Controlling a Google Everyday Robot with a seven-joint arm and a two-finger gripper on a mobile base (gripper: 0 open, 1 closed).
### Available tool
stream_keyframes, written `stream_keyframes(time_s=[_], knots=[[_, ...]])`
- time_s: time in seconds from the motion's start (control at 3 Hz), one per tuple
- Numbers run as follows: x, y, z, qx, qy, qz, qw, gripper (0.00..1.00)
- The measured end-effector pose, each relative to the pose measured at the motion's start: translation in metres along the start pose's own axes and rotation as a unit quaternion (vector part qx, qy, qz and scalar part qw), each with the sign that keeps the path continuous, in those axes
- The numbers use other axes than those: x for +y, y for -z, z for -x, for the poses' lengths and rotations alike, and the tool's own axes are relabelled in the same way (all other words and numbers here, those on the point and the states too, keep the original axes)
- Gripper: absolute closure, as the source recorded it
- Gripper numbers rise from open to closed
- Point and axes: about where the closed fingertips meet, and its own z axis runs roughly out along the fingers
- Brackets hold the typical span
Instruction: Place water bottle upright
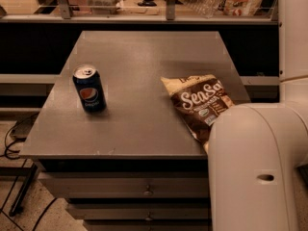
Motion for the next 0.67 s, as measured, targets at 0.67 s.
stream_keyframes(time_s=[0.67], knots=[[-0.0014, 0.0131, -0.0017, -0.036, 0.012, -0.008, 0.9993, 1.0]])
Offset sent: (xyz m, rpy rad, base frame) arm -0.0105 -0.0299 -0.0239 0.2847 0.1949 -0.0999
